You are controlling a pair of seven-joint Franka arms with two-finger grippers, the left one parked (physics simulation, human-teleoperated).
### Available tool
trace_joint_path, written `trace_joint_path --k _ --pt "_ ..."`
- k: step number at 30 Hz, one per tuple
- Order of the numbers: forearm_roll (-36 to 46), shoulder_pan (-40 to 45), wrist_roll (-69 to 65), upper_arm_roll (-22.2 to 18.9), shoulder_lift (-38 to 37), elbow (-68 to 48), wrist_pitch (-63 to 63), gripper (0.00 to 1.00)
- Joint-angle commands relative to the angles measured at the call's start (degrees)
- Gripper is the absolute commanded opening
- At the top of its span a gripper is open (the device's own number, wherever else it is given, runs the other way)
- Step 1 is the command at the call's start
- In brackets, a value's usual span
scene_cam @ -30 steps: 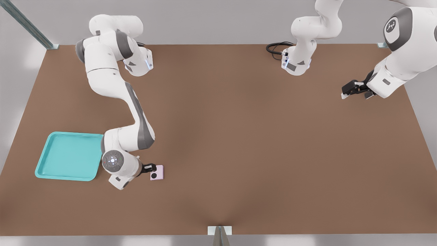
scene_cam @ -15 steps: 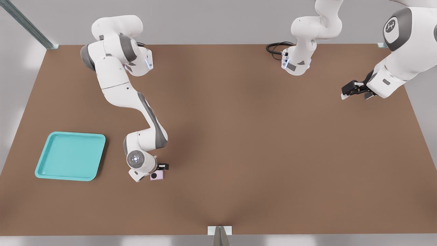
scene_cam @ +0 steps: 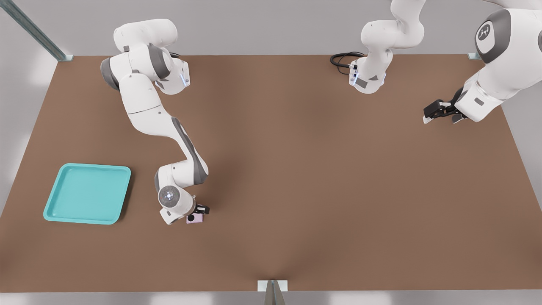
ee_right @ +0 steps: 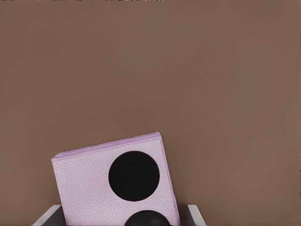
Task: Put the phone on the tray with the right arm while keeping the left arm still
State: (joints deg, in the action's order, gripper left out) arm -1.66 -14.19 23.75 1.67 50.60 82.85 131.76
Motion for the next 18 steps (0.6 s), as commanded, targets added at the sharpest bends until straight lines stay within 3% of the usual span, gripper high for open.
trace_joint_path --k 1,2,3,4,7,11,18 --pt "-0.01 0.13 3.68 0.00 0.11 0.03 1.40 0.97" --pt "-0.01 0.31 2.97 0.00 0.20 0.12 1.40 0.97" --pt "-0.01 0.31 2.97 0.00 0.20 0.03 1.40 0.83" --pt "-0.01 0.31 2.97 0.00 0.20 0.03 1.49 0.78" --pt "-0.09 -0.04 2.88 0.00 0.11 -0.06 1.40 0.74" --pt "-0.01 2.33 -1.42 0.00 -5.86 0.73 -2.82 0.73" --pt "-0.09 19.37 -21.89 0.00 -25.63 24.10 -0.45 0.73"
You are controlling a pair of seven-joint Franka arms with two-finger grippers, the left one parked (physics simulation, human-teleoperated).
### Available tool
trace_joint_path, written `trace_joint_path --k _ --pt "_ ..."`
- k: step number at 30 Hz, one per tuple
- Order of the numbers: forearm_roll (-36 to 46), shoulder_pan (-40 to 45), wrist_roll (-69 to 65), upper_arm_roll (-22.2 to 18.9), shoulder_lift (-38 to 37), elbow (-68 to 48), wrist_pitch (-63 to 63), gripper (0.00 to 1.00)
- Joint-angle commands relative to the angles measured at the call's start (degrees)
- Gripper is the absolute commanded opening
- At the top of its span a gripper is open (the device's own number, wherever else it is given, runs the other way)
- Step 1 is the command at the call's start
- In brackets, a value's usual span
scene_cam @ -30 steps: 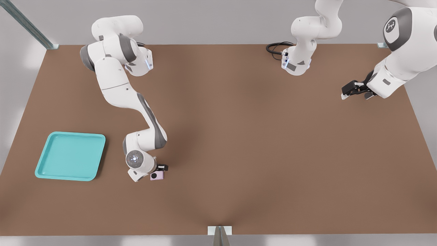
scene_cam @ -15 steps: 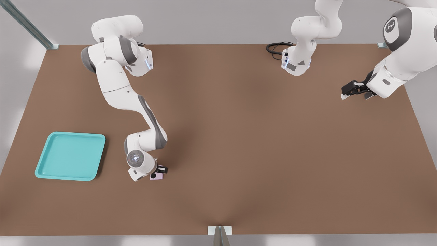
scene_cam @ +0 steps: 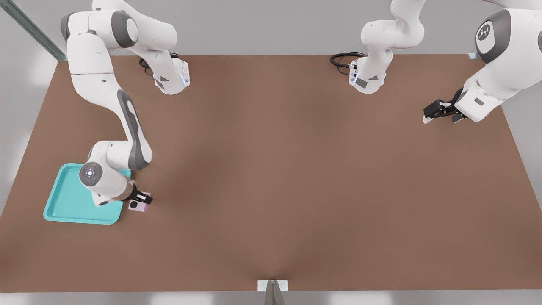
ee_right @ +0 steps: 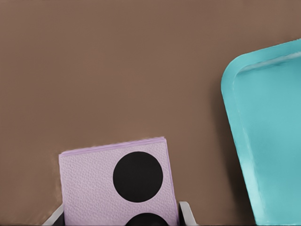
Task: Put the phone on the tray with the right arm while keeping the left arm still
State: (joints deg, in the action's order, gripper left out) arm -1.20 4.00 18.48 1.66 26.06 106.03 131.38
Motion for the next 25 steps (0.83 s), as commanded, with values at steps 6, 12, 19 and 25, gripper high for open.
trace_joint_path --k 6,12,19,25 --pt "-1.35 16.82 -36.22 0.01 -0.75 8.31 10.20 0.74" --pt "-1.00 18.06 -37.55 2.29 -0.92 0.60 5.14 1.00" --pt "-3.64 1.56 -24.28 2.59 -16.20 -21.93 -34.09 1.00" --pt "-2.49 -10.68 -19.00 -7.37 -21.31 -20.34 -39.36 1.00"
